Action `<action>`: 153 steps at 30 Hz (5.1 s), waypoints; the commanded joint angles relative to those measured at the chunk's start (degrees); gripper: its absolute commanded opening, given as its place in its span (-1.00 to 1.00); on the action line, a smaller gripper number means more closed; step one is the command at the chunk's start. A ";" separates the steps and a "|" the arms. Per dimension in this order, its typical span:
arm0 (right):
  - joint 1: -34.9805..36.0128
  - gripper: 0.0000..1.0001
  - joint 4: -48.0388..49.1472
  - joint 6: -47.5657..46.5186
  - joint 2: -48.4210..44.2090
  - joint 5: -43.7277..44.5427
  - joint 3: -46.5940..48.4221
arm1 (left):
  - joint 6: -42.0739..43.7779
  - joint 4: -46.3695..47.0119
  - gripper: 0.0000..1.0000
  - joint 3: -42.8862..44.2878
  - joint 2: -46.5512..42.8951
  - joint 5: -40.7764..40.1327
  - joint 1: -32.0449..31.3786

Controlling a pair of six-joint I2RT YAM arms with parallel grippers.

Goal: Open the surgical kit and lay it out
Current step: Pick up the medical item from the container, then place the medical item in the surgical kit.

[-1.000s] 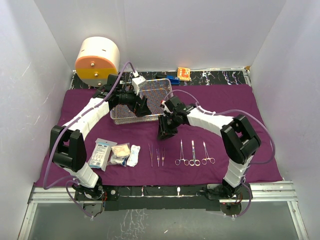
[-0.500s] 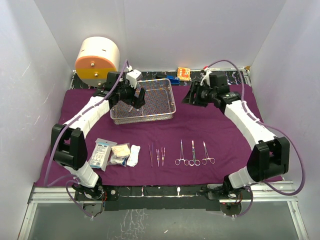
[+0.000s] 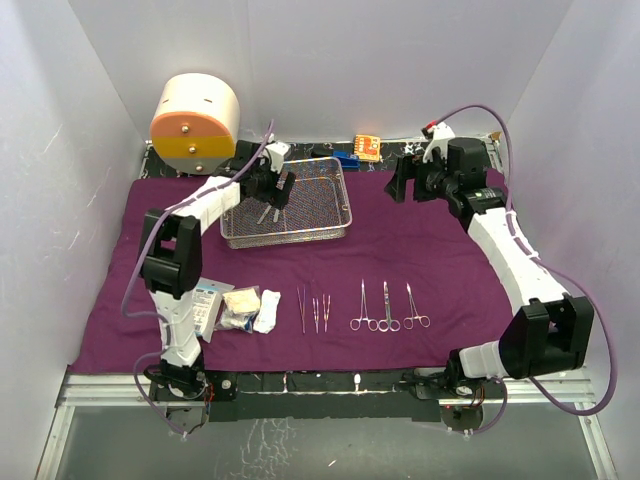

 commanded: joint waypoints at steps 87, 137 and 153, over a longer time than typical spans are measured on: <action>10.96 0.37 31.65 15.22 15.97 -21.80 6.02 | -20.93 -0.63 -1.00 14.41 -9.96 -3.47 -6.20; 14.89 -0.30 35.24 31.95 27.32 -19.19 14.28 | -30.93 -0.36 -1.00 15.27 -9.19 0.08 -11.29; 14.88 -0.83 31.04 30.87 27.80 -16.36 16.49 | -30.58 0.16 -1.00 13.94 -9.48 -0.71 -11.47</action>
